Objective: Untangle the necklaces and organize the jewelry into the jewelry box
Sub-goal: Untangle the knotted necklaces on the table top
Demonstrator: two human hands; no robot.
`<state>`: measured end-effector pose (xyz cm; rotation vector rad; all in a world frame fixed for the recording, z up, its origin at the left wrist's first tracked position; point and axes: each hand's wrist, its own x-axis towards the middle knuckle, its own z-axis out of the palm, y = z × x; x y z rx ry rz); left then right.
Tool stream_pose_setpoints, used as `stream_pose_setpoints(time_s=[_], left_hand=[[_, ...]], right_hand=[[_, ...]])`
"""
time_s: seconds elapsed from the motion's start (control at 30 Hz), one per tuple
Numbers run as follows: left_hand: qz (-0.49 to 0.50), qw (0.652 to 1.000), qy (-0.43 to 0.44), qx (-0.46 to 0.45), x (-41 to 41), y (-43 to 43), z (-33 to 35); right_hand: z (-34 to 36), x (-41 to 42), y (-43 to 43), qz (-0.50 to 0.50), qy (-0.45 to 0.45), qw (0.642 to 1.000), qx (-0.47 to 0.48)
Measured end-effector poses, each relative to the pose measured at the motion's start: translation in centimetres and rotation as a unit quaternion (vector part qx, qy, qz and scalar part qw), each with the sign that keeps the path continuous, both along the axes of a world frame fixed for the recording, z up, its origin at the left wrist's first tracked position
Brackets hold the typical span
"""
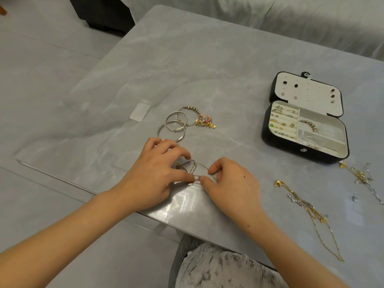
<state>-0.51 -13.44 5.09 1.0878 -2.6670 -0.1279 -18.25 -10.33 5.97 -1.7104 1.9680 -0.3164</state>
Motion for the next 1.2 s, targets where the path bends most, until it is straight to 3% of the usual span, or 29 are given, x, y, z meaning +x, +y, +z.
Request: stream_pose_setpoints(time_s=[0.5, 0.77, 0.97, 1.2], left_hand=[[-0.004, 1.0, -0.005, -0.01, 0.0, 0.1, -0.2], [-0.009, 1.0, -0.015, -0.018, -0.1, -0.1, -0.2], [-0.015, 0.999, -0.012, -0.027, -0.7, 0.0, -0.3], [-0.018, 0.999, -0.005, -0.033, -0.9, -0.2, -0.3]], right_hand=[[0.0, -0.4, -0.5, -0.016, -0.021, 0.999, 0.024], [0.3, 0.0, -0.7, -0.012, 0.01, 1.0, 0.014], [1.0, 0.6, -0.5, 0.058, 0.108, 0.992, 0.003], [0.4, 0.6, -0.7, 0.061, 0.093, 0.993, 0.026]])
